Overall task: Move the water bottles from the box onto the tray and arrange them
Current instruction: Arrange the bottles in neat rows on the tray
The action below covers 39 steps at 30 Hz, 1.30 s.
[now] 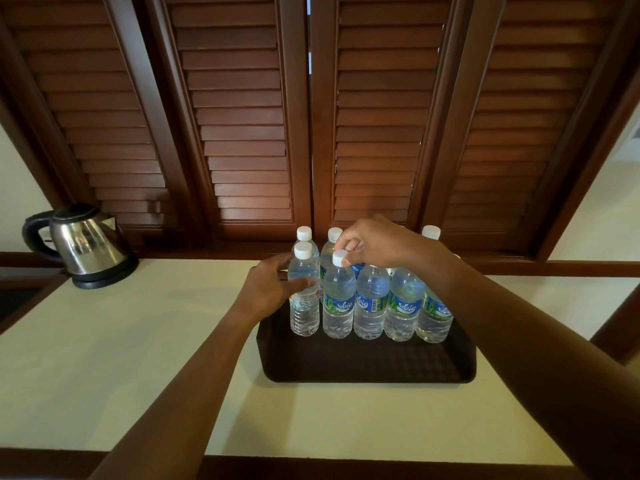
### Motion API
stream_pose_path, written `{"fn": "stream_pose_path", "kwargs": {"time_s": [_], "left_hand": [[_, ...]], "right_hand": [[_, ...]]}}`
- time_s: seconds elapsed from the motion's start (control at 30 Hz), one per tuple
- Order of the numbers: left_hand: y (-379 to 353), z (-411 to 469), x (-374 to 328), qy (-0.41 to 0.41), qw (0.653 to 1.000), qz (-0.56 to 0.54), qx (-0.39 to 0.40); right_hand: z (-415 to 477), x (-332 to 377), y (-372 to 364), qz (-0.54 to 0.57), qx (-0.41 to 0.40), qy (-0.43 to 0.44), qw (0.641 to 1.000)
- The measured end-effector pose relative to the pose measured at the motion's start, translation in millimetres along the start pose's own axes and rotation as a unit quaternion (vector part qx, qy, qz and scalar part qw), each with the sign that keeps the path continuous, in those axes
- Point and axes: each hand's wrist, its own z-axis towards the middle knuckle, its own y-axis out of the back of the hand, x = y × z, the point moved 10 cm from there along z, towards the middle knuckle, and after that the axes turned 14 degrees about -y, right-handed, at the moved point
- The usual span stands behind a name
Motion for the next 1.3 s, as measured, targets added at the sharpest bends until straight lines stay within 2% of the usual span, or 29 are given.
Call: {"fn": "stream_pose_path", "kwargs": {"time_s": [0.27, 0.47, 0.53, 0.77, 0.97, 1.1, 1.3], "left_hand": [[6.5, -1.7, 4.6, 0.041, 0.998, 0.057, -0.005], [4.4, 3.5, -4.4, -0.019, 0.999, 0.004, 0.043], [6.2, 4.8, -6.6, -0.027, 0.999, 0.002, 0.034], [2.9, 10.2, -9.9, -0.028, 0.999, 0.004, 0.020], [5.3, 8.0, -8.7, -0.010, 1.000, 0.016, 0.017], [9.6, 1.1, -12.8, -0.018, 1.000, 0.023, 0.009], [20.0, -13.5, -19.9, -0.021, 0.998, 0.050, -0.030]], "right_hand": [[0.8, -3.3, 0.8, 0.004, -0.024, 0.002, 1.000], [-1.4, -5.2, 0.7, 0.003, -0.034, 0.007, 0.999], [-1.9, -4.4, -0.5, 0.000, -0.031, 0.005, 0.999], [-5.2, 1.9, -2.9, -0.031, -0.016, 0.011, 0.999], [-12.2, -0.9, -0.6, -0.013, -0.024, 0.003, 1.000], [-26.2, -6.7, 11.1, 0.022, -0.063, 0.014, 0.998], [-66.0, -30.8, 39.2, 0.040, -0.165, 0.004, 0.986]]}}
